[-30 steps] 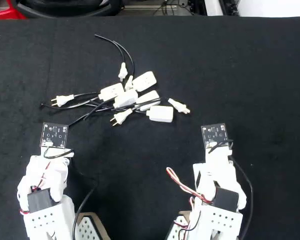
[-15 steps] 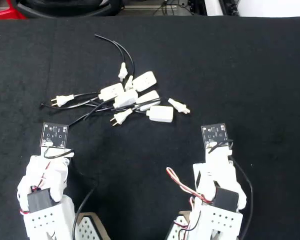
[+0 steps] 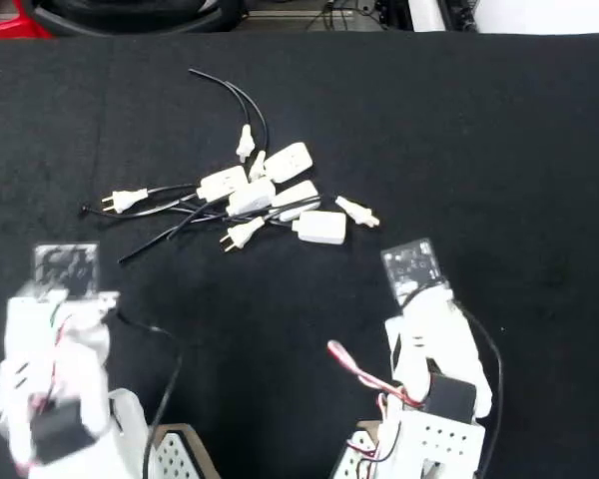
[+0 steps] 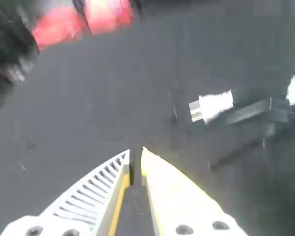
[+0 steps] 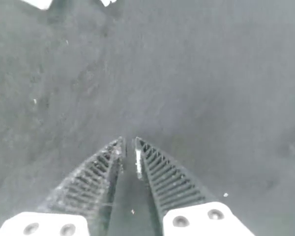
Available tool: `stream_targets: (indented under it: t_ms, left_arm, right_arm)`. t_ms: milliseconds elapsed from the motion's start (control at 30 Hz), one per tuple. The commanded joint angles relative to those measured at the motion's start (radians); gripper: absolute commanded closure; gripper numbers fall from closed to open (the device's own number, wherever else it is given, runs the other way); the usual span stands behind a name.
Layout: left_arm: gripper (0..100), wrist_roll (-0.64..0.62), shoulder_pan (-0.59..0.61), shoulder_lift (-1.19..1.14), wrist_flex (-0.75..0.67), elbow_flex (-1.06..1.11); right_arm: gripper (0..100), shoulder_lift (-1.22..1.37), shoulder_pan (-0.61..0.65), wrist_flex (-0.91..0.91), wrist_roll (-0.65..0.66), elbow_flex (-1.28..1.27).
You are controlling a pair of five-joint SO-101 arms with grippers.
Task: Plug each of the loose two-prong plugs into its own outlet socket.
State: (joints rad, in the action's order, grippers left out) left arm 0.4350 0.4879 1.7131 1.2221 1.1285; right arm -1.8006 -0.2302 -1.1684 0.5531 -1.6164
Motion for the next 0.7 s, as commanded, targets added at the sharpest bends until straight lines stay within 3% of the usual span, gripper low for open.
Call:
stream_targets:
  t_ms: [0, 200, 333, 500, 667]
  left_arm:
    - [94, 0.005, -0.079, -0.296, 0.006, -0.225]
    - [93, 0.011, -0.433, -0.907, 0.109, -0.547]
    - [82, 0.011, -0.668, -1.158, 0.04, -0.691]
    - [72, 0.11, -0.823, -1.396, -0.163, -0.763]
    - [72, 0.318, -0.862, -1.625, -0.216, -0.888]
  right_arm:
    - [95.6, -0.054, 0.046, -0.04, -0.011, 0.096]
    - [95.6, -0.054, 0.046, -0.044, -0.009, 0.01]
    - [95.4, -0.056, -0.087, -0.038, -0.015, 0.013]
    - [95.3, -0.054, -0.27, -0.041, -0.009, 0.012]
    - [95.4, -0.025, -0.293, -0.037, -0.009, 0.012]
